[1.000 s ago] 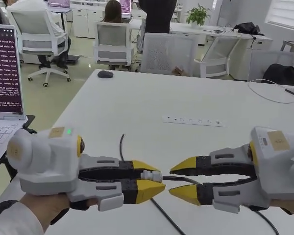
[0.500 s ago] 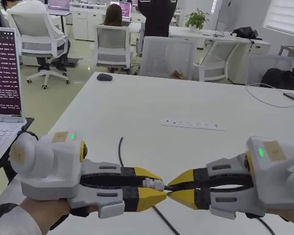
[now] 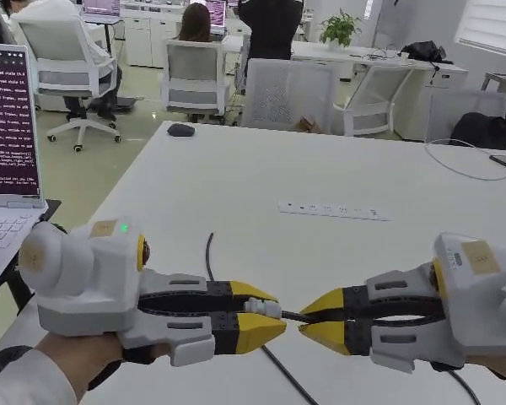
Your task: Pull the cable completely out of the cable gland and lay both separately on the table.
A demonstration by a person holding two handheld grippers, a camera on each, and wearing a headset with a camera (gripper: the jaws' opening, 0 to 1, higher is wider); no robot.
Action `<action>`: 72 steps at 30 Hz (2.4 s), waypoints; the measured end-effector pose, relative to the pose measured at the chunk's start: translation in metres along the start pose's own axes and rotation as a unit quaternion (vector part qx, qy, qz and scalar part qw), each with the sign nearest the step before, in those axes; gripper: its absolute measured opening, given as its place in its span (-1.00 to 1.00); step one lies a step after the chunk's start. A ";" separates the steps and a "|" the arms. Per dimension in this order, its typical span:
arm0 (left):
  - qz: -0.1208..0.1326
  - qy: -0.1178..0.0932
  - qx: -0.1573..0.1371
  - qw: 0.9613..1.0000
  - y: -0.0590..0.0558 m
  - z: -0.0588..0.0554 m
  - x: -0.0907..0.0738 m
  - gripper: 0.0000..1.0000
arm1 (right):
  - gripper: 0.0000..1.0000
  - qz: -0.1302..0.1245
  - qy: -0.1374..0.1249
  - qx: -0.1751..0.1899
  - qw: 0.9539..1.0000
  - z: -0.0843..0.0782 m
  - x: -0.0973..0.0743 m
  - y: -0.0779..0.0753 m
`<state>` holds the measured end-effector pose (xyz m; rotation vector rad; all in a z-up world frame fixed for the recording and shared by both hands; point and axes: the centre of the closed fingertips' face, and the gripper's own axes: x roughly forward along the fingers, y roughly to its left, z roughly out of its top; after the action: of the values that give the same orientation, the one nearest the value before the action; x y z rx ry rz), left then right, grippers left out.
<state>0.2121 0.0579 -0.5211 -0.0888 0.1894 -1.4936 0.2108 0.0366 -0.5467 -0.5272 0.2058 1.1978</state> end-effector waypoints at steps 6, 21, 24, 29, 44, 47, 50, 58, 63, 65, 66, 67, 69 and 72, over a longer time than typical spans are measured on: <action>0.003 0.000 -0.004 1.000 0.002 0.000 -0.001 -0.66 | -0.88 -0.015 0.005 0.013 1.000 -0.010 -0.010 -0.005; 0.017 -0.005 -0.004 1.000 0.006 0.003 -0.002 -0.67 | -0.88 -0.034 0.022 0.034 0.999 -0.028 -0.022 -0.010; 0.014 -0.007 0.000 1.000 0.004 0.004 -0.001 -0.67 | -0.88 -0.030 0.025 0.039 0.998 -0.030 -0.021 -0.009; 0.010 -0.011 0.003 1.000 0.002 0.007 -0.001 -0.67 | -0.88 -0.021 0.039 0.040 0.998 -0.036 -0.014 -0.006; 0.012 0.005 0.013 1.000 0.003 0.002 -0.002 -0.68 | -0.74 -0.013 0.021 0.034 0.999 -0.014 0.000 -0.005; 0.011 0.002 0.010 1.000 0.004 0.003 -0.002 -0.68 | -0.72 -0.006 0.010 0.019 1.000 0.000 0.007 -0.002; 0.009 0.002 0.008 1.000 0.003 0.003 -0.002 -0.68 | -0.72 -0.001 -0.002 0.007 1.000 0.012 0.015 0.000; 0.009 -0.001 0.007 1.000 0.003 0.003 -0.002 -0.68 | -0.87 0.013 0.004 -0.001 1.000 0.012 0.026 0.005; 0.006 0.000 0.006 1.000 0.002 0.003 -0.001 -0.67 | -0.90 0.012 0.005 -0.001 1.000 0.011 0.024 0.005; 0.005 0.000 0.005 1.000 0.002 0.002 -0.001 -0.67 | -0.91 0.012 0.005 -0.003 1.000 0.011 0.024 0.005; 0.004 0.001 0.004 1.000 0.001 0.002 -0.001 -0.67 | -0.91 0.012 0.006 -0.005 1.000 0.011 0.024 0.006; 0.004 0.001 0.005 1.000 0.001 0.002 -0.001 -0.67 | -0.91 0.012 0.006 -0.005 1.000 0.010 0.023 0.006; 0.004 0.001 0.004 1.000 0.001 0.002 -0.001 -0.67 | -0.91 0.011 0.005 -0.005 1.000 0.010 0.024 0.006; 0.005 0.001 0.005 1.000 0.001 0.002 -0.001 -0.67 | -0.91 0.013 0.004 -0.008 1.000 0.009 0.024 0.006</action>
<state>0.2138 0.0584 -0.5192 -0.0786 0.1842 -1.4839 0.2127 0.0626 -0.5508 -0.5449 0.2112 1.2232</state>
